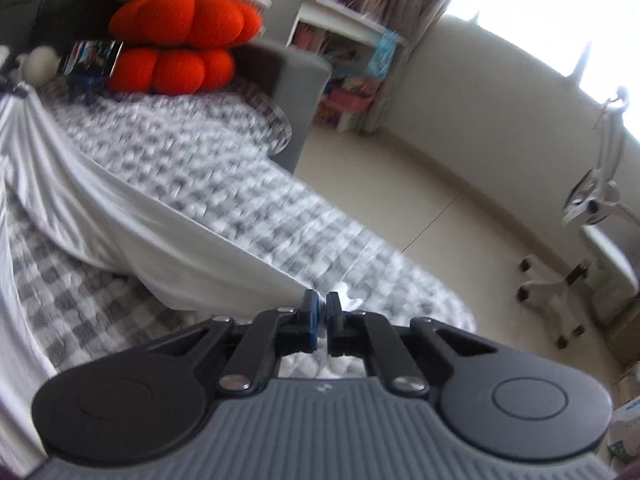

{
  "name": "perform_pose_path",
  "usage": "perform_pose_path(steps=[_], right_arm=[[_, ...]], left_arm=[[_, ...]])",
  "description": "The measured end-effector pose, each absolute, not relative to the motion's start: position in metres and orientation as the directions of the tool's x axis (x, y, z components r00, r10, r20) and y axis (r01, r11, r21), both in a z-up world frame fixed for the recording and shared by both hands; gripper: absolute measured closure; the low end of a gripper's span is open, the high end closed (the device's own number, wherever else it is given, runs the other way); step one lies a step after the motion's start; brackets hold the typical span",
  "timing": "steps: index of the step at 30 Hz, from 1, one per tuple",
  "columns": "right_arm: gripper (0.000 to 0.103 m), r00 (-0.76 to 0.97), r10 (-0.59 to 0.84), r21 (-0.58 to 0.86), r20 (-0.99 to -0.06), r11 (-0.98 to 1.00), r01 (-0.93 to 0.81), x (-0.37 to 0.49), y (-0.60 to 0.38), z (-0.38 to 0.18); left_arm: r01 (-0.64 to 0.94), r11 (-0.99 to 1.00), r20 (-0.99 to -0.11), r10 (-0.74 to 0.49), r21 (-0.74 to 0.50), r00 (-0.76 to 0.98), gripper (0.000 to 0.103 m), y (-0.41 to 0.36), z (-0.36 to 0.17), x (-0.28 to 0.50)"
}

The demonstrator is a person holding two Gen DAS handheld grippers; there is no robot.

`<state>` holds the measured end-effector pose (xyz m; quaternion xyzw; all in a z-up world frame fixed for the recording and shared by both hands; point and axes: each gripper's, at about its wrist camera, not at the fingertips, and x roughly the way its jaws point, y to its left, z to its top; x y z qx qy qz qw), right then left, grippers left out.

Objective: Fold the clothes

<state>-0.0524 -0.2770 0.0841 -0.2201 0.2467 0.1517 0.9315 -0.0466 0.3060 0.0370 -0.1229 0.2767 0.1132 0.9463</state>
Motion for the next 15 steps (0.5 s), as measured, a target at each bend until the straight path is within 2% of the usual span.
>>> perform_pose_path(steps=[4,15], right_arm=[[0.099,0.869,0.177,-0.331,-0.461,0.875,-0.354,-0.068,-0.276,0.115],[0.099,0.800,0.031,-0.286,-0.599,0.925,-0.249,0.053,-0.251,0.053]], left_arm=[[-0.280,0.943,-0.531,0.147,-0.179,0.835,0.094,0.305,0.044,-0.050],[-0.365,0.919,-0.595,0.214,-0.146,0.775,0.094,0.301,0.016,-0.003]])
